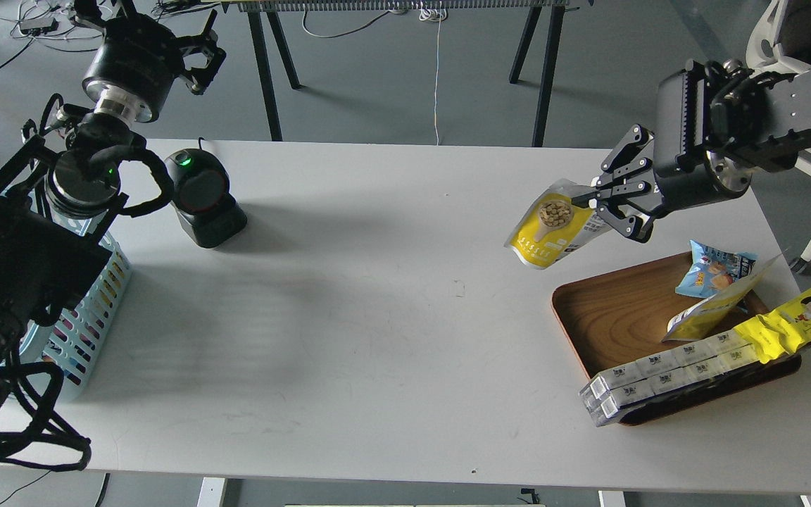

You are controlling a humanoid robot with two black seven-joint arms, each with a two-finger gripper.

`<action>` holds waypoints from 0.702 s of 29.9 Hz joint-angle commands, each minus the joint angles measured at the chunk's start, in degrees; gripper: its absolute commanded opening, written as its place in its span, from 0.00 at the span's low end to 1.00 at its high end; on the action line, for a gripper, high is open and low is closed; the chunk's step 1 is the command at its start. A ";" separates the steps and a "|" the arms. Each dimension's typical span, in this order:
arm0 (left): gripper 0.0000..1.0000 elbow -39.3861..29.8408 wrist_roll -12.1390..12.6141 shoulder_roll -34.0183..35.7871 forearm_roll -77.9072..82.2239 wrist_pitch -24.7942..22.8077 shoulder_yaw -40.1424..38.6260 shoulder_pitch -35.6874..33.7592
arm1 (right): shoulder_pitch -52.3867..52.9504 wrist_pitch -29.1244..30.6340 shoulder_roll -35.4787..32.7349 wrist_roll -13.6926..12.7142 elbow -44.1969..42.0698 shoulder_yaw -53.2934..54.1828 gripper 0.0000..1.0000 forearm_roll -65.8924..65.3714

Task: Scan snack and place in basket
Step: 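Carry the yellow packet with the right gripper toward the scanner and lower it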

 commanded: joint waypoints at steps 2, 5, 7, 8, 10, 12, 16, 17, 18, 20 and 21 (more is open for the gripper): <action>1.00 -0.03 0.00 -0.04 0.00 0.00 0.07 -0.08 | -0.60 -0.01 4.56 0.00 0.12 2.33 0.00 4.66; 1.00 -0.03 0.00 -0.13 0.00 0.00 0.25 -0.08 | -0.95 -0.01 7.19 0.00 0.30 2.42 0.00 8.18; 1.00 -0.03 0.00 -0.04 0.00 0.00 0.25 -0.08 | -1.57 -0.01 9.83 0.00 0.21 2.51 0.00 10.02; 1.00 -0.03 0.00 -0.04 0.00 0.00 0.25 -0.08 | -2.01 -0.01 10.97 0.00 0.04 2.68 0.00 11.16; 1.00 -0.03 0.00 -0.04 0.00 0.00 0.25 -0.08 | -2.54 -0.01 12.99 0.00 0.03 2.77 0.00 13.01; 1.00 -0.03 0.00 -0.04 0.00 0.00 0.34 -0.08 | -3.06 -0.01 15.45 0.00 -0.14 2.77 0.00 14.33; 1.00 -0.03 0.00 -0.13 0.00 0.09 0.42 -0.16 | -4.82 -0.01 19.50 0.00 -1.10 3.38 0.00 15.92; 1.00 -0.03 0.08 -0.13 0.00 0.09 0.42 -0.16 | -5.08 -0.01 20.20 0.00 -1.89 3.65 0.00 16.36; 1.00 -0.03 0.00 -0.04 0.00 0.00 0.42 -0.25 | -5.43 -0.01 20.91 0.00 -2.68 3.65 0.00 16.71; 1.00 -0.03 0.00 -0.04 0.00 0.00 0.42 -0.25 | -6.40 -0.01 22.31 0.00 -4.18 3.65 0.00 16.97; 1.00 -0.03 0.00 -0.04 0.00 0.00 0.42 -0.25 | -6.84 -0.01 22.93 0.00 -4.71 3.74 0.00 16.97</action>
